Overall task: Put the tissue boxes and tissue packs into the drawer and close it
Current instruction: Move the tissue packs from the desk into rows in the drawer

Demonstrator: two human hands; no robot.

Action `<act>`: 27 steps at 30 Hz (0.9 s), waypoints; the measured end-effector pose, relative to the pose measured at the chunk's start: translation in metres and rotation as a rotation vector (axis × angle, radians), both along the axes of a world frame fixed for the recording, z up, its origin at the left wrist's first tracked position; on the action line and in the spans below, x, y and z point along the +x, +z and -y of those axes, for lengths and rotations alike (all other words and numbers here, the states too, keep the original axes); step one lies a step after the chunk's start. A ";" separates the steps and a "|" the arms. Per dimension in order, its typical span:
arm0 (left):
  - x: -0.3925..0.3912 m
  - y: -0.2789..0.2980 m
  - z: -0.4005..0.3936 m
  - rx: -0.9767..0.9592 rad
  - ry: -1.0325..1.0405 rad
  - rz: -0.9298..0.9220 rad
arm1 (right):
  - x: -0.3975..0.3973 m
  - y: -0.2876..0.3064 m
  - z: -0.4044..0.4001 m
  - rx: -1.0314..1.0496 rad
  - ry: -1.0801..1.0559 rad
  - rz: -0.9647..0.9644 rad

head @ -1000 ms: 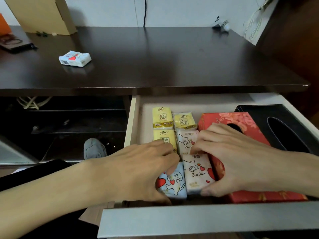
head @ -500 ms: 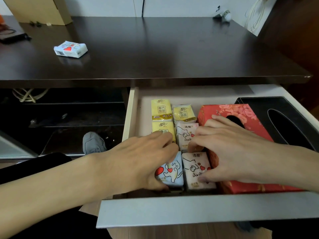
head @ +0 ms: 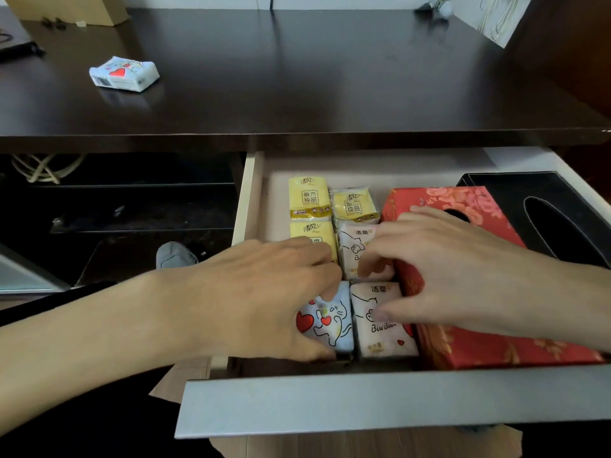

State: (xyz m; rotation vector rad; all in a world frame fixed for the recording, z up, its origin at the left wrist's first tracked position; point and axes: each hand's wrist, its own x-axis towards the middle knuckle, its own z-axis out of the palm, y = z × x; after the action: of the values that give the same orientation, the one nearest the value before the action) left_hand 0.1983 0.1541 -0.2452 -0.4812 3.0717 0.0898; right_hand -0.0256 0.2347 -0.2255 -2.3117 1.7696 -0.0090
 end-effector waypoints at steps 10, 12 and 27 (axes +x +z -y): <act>0.022 0.064 0.076 -0.042 0.338 -0.239 | -0.003 0.034 0.093 -0.212 -0.053 0.522; 0.036 0.069 0.101 -0.080 0.452 -0.325 | 0.006 0.039 0.126 -0.254 -0.061 0.598; 0.131 0.044 0.180 -0.107 1.056 -0.515 | 0.176 0.041 0.346 -0.167 -0.010 0.426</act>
State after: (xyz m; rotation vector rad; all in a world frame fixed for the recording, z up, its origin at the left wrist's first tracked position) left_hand 0.3291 -0.0263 -0.2009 -2.3108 2.8181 0.0738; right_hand 0.1506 -0.1111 -0.1842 -2.1943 1.6084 -0.6241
